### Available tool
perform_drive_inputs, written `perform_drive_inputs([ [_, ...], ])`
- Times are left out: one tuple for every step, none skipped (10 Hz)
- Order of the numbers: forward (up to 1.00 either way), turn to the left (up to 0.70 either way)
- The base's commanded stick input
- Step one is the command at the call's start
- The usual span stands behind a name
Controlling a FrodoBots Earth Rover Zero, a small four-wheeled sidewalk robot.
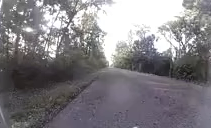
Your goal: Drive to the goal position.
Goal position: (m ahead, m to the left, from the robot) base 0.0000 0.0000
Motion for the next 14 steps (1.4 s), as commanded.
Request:
perform_drive_inputs([
  [0.05,0.00],
  [0.05,0.00],
  [0.05,0.00],
  [0.05,0.00],
  [0.05,0.00],
  [0.05,0.00],
  [0.05,0.00],
  [0.05,0.00],
  [0.05,0.00],
  [0.05,0.00],
  [0.05,0.00],
  [0.05,0.00],
  [0.05,0.00],
  [0.05,0.00],
])
